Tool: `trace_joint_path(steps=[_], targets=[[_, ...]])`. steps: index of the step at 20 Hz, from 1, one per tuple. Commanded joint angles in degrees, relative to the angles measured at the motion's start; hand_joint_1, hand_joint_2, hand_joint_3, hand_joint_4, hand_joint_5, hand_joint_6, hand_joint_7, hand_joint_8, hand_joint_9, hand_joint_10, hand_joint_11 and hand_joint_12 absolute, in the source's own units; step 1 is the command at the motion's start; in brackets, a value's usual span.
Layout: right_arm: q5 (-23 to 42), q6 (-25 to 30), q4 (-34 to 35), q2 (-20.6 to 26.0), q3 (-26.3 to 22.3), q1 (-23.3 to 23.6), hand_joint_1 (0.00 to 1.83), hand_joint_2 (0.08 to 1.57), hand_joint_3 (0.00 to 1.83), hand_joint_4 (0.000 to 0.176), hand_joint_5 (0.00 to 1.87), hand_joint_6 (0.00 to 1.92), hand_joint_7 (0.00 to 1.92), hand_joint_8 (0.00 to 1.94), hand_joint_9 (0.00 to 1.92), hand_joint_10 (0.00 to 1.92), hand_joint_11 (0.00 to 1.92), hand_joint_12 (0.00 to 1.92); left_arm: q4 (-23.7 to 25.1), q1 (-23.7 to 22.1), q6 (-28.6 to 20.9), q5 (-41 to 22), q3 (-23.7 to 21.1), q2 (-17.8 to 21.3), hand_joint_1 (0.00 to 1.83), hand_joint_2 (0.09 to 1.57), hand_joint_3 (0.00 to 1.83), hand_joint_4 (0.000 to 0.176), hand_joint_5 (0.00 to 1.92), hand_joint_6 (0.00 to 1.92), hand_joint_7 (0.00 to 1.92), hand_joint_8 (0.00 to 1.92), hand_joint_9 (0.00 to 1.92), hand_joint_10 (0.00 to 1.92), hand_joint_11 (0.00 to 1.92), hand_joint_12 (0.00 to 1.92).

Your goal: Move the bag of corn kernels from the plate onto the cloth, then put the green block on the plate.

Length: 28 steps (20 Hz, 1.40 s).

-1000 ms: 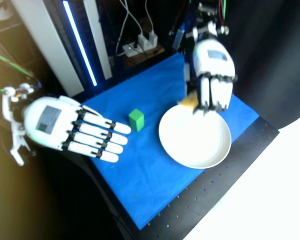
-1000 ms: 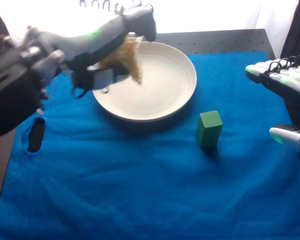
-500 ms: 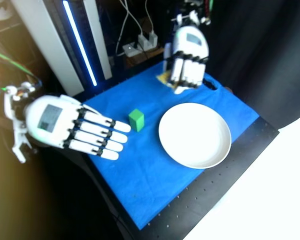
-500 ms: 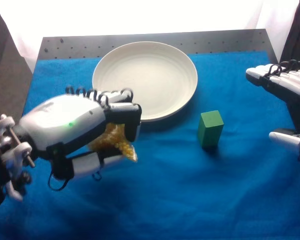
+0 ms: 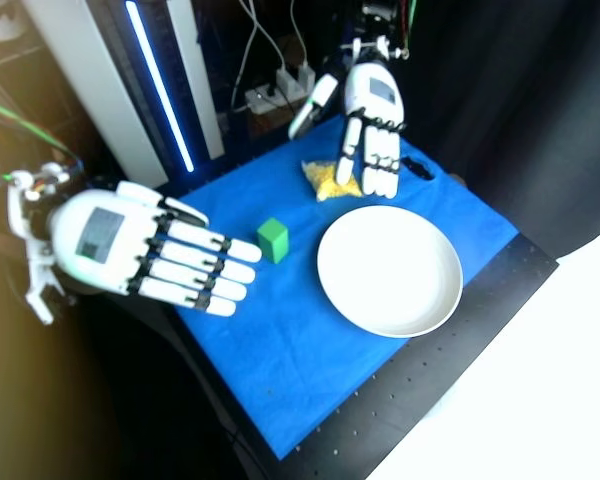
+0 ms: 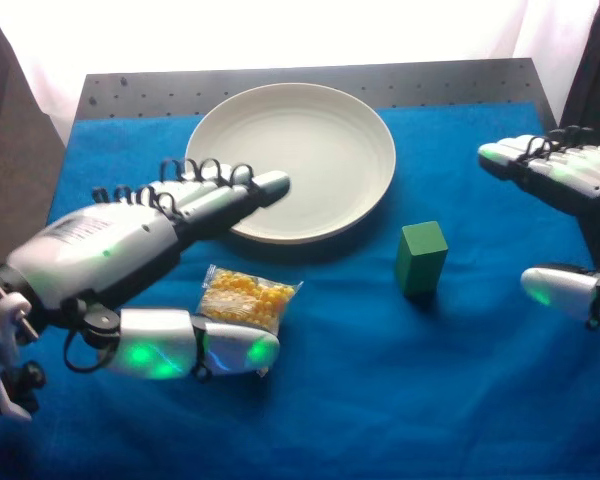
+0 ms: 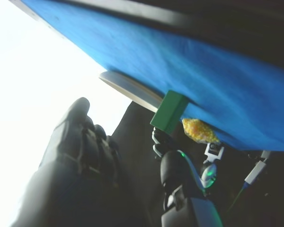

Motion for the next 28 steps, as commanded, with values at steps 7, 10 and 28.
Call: trace_joint_path(steps=[7, 10, 28], targets=[[8.5, 6.9, -4.9, -1.9, 3.4, 1.3, 0.55, 1.24, 0.00, 0.000, 0.00, 0.00, 0.03, 0.01, 0.05, 0.05, 0.00, 1.29, -4.5, -0.9, 4.1, -11.9, 0.2, 1.9, 0.61, 1.18, 0.01, 0.090, 0.02, 0.01, 0.00, 0.00, 0.00, 0.00, 0.02, 0.02], [3.9, 7.1, -5.4, -4.9, 6.0, 4.7, 0.63, 1.25, 0.00, 0.000, 0.00, 0.00, 0.03, 0.00, 0.00, 0.17, 0.00, 1.32, -6.2, -0.8, 4.5, -13.4, 0.4, 1.9, 0.57, 1.19, 0.01, 0.108, 0.04, 0.01, 0.00, 0.00, 0.00, 0.00, 0.00, 0.00], [-6.3, 14.1, -13.5, -12.7, 13.6, 12.9, 1.19, 1.29, 0.00, 0.000, 0.57, 1.41, 0.82, 1.51, 0.96, 1.47, 0.93, 1.75, -8.7, 1.4, 4.6, -15.5, 0.0, 2.0, 0.45, 1.23, 0.00, 0.123, 0.03, 0.00, 0.00, 0.00, 0.00, 0.00, 0.00, 0.11]])
